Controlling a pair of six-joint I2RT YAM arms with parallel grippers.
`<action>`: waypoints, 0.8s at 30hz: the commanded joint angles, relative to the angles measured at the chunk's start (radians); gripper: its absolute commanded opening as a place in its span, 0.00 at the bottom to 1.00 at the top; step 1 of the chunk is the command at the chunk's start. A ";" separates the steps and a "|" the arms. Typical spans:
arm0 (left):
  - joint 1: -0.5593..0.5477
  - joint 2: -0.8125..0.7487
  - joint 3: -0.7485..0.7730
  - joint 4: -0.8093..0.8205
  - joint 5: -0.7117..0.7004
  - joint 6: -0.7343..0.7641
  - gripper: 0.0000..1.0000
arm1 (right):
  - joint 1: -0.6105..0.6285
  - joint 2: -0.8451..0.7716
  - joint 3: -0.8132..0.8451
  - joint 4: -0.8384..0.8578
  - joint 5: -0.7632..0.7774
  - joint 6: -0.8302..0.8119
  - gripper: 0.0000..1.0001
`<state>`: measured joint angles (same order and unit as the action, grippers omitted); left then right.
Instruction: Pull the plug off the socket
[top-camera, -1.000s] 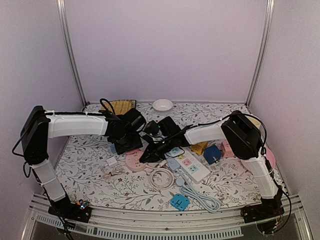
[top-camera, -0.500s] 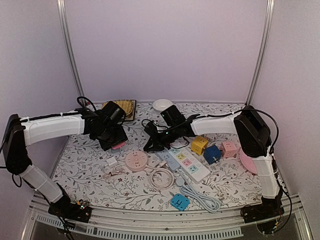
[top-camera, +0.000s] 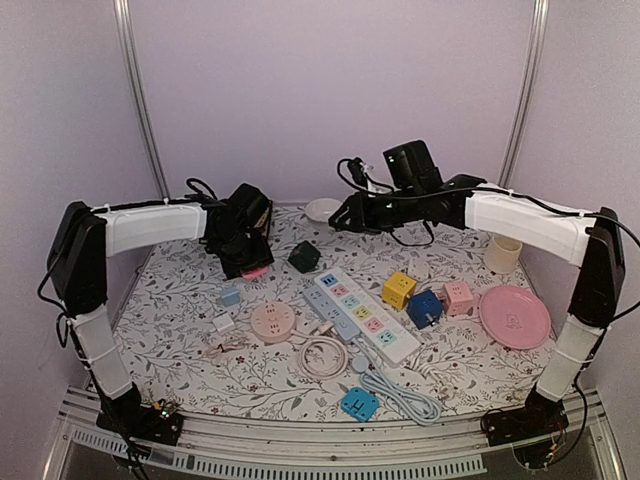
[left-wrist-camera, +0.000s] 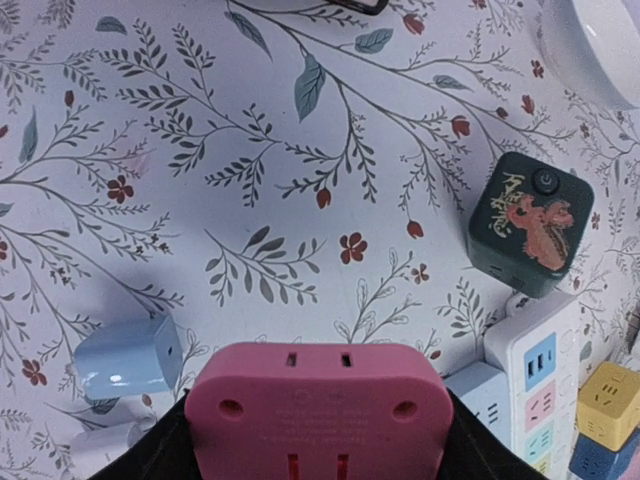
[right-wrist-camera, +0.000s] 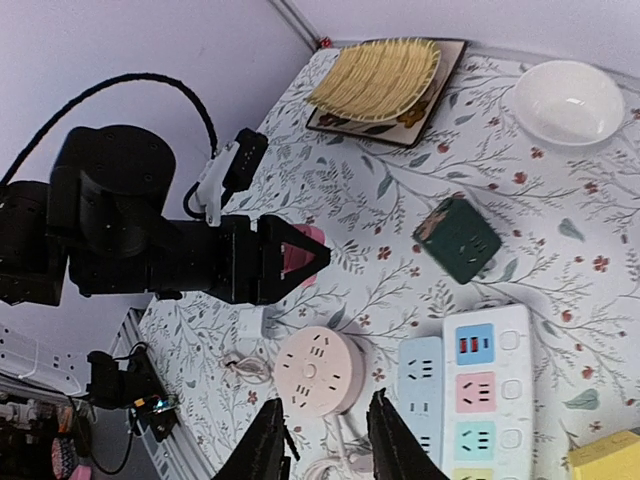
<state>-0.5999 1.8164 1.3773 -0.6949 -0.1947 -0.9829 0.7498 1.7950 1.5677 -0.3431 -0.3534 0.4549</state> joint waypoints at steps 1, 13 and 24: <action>0.025 0.090 0.066 -0.029 0.041 0.049 0.57 | -0.045 -0.138 -0.101 -0.066 0.157 -0.060 0.31; 0.042 0.263 0.157 -0.025 0.083 0.086 0.58 | -0.097 -0.414 -0.345 -0.134 0.298 -0.063 0.42; 0.052 0.315 0.181 -0.037 0.075 0.090 0.75 | -0.099 -0.443 -0.389 -0.149 0.304 -0.058 0.43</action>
<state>-0.5648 2.1048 1.5318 -0.7212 -0.1188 -0.9073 0.6579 1.3739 1.1767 -0.4877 -0.0620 0.3992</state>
